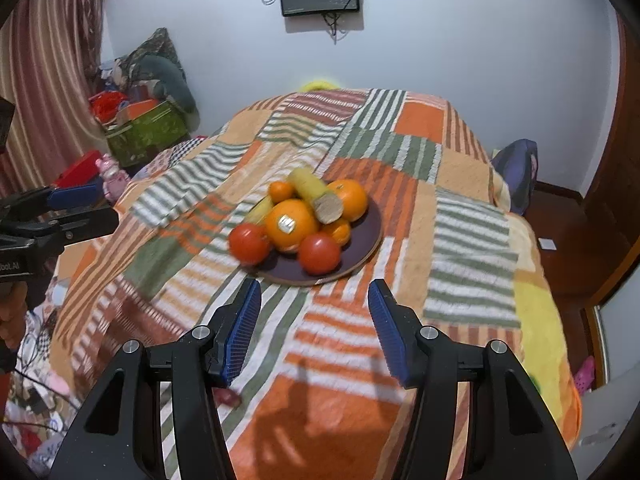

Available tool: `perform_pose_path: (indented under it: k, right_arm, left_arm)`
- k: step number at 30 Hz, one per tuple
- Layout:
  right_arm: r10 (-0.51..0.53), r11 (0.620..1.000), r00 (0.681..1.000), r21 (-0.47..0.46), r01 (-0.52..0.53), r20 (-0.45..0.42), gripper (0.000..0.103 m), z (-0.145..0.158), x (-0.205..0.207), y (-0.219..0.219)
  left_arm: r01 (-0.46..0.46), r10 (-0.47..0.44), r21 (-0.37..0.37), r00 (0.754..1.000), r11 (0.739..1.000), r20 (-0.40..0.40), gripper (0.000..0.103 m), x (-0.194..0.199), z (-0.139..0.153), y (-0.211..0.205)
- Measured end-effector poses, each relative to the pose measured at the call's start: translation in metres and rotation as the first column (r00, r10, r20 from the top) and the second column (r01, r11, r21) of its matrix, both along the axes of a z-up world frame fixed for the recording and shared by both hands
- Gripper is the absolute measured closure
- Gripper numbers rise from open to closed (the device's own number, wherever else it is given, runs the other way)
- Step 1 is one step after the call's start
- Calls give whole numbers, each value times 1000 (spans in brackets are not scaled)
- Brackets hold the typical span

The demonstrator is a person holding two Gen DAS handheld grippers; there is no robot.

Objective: Organize fruits
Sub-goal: 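Grasp a dark red plum with the left tool while the right tool grasps another plum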

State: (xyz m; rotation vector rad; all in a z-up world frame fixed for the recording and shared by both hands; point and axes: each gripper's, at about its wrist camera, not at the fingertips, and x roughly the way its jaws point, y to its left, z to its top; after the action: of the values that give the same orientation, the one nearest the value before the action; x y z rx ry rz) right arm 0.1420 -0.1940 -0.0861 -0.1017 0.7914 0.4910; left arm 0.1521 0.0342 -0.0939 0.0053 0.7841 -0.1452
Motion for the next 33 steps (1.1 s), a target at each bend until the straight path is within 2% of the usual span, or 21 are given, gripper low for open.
perform_pose_path:
  k: [11,13,17,22,26,30,33]
  right_arm:
    - [101,994,986,-32,-106,-130,52,-46,-31,29]
    - [115,991,981,-48,-123,-156,59,-56,-33,34]
    - [129,988,972,-60,-143,-197,64,-70,-34,41]
    - [161,985,958,-28,-172,-236,67,-80,-35,46]
    - [183,981,953,-21,-194,-241,70,-82,-37,50]
    - [207,978,945,15,-210,-253,83,-81,-36,49]
    - [202,979,949,25,-202,-242,83,-78,-36,46]
  left_arm:
    - [19,-27,-61,992,998,-122,20,-27,-45,-13]
    - [24,-32,-65,990,998,-137,24,-30,-53,-16]
    - [33,-45,-70,984,997,-170,34,-32,-66,-19]
    - [52,-67,-77,974,996,-215,55,-31,-80,-23]
    - [53,-71,-76,965,996,-251,58,-25,-92,-29]
    - [53,-73,-76,958,996,-278,59,-18,-102,-34]
    - [55,-74,-75,956,996,-285,59,-13,-105,-37]
